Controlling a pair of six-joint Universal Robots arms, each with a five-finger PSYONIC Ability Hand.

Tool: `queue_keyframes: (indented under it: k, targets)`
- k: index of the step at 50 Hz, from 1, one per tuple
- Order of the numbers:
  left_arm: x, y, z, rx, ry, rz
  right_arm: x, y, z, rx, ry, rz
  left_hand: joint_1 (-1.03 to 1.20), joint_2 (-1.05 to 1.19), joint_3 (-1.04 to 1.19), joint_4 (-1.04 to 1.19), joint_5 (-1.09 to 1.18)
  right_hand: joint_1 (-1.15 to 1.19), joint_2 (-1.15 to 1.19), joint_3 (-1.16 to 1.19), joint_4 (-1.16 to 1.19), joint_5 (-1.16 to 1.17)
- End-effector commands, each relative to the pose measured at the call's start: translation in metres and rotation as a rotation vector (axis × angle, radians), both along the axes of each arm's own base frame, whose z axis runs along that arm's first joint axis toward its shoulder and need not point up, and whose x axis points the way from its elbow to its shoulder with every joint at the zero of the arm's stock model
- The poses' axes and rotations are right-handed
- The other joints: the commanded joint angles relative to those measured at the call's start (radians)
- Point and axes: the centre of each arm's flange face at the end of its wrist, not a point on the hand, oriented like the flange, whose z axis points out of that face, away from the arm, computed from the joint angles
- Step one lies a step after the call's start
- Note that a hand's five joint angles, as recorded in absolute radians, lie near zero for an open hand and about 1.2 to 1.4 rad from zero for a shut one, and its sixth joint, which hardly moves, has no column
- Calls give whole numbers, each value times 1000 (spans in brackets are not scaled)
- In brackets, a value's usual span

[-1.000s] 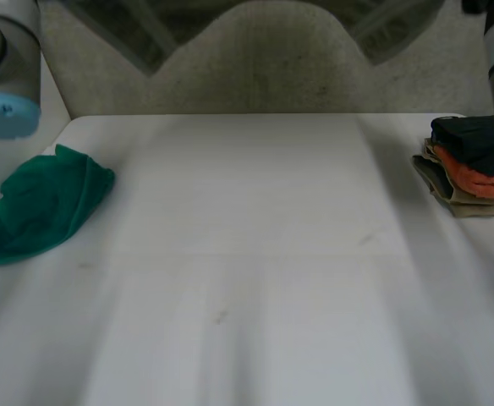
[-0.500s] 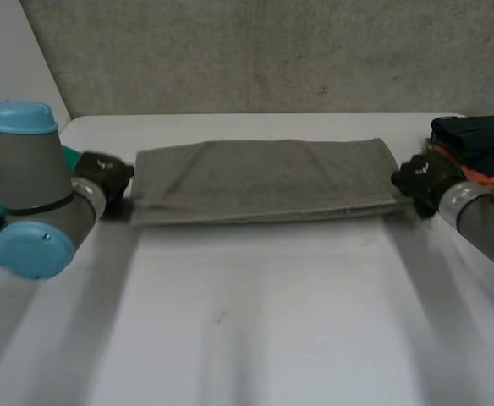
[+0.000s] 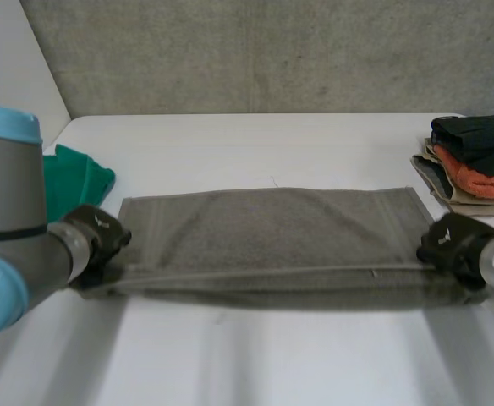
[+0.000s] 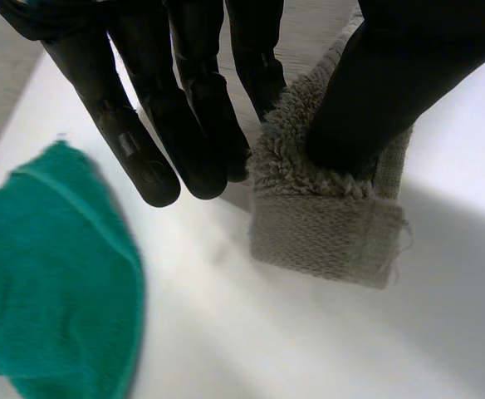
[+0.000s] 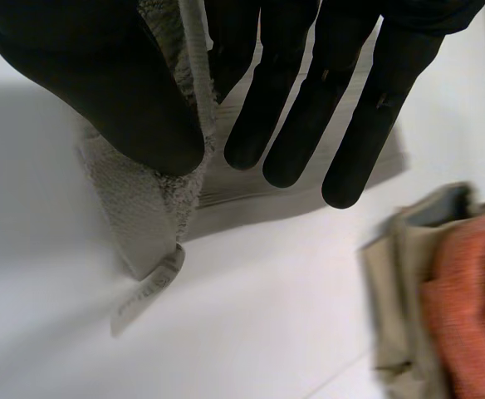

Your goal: Fold the laundry.

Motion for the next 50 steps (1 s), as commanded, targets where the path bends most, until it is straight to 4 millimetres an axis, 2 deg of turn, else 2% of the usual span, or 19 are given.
queue_keyframes:
  k: [1,7,11,18,20,21,22,23,26,31,36,41,46,50]
  targets:
    - [-13,-46,4,-97,97,68,18,-40,-5,-215,-61,22,266,195,199,194,216,292,222,208,199,193]
    - [-27,-87,3,-181,163,129,35,-74,-12,-381,-101,42,266,195,199,194,216,292,222,208,199,193]
    - [-32,-109,3,-228,178,173,43,-92,-20,-430,-129,45,266,195,199,194,216,292,222,208,199,193]
    - [-48,-122,-3,-239,196,173,58,-114,-33,-469,-166,65,266,195,199,194,216,292,222,208,199,193]
    - [-53,-126,-4,-251,212,173,64,-122,-40,-486,-179,70,-105,-175,-171,-176,-154,292,222,208,199,193]
    - [-55,-128,-5,-256,218,173,65,-125,-42,-493,-187,71,-392,-463,-458,-463,-441,126,56,42,33,27]
    - [-56,-129,-6,-260,222,174,67,-128,-45,-500,-194,67,-691,-762,-758,-762,-741,-320,-390,-404,-414,-419]
    - [-57,-132,-4,-276,227,180,68,-133,-51,-507,-205,50,-956,-1027,-1023,-1027,-1006,-930,-999,-1013,-1023,-1028]
    - [-56,-135,-1,-297,239,198,68,-142,-52,-534,-226,12,-956,-1027,-1023,-1027,-1006,-930,-999,-1013,-1023,-1028]
    - [-51,-132,21,-326,274,217,62,-151,-31,-545,-358,-96,-956,-1027,-1023,-1027,-1006,-930,-999,-1013,-1023,-1028]
    - [-49,-120,21,-260,287,154,57,-142,-11,-447,-509,-162,-956,-1027,-1023,-1027,-1006,-930,-999,-1013,-1023,-1028]
    - [-53,-99,8,-139,297,43,60,-126,-6,-264,-601,-139,-956,-1027,-1023,-1027,-1006,-930,-999,-1013,-1023,-1028]
    - [-56,-81,-15,-37,254,-44,73,-110,-15,-55,-668,-46,-956,-1027,-1023,-1027,-1006,-930,-999,-1013,-1023,-1028]
    - [-54,-84,-31,-32,198,-61,81,-112,-25,-10,-672,-50,-956,-1027,-1023,-1027,-1006,-930,-999,-1013,-1023,-1028]
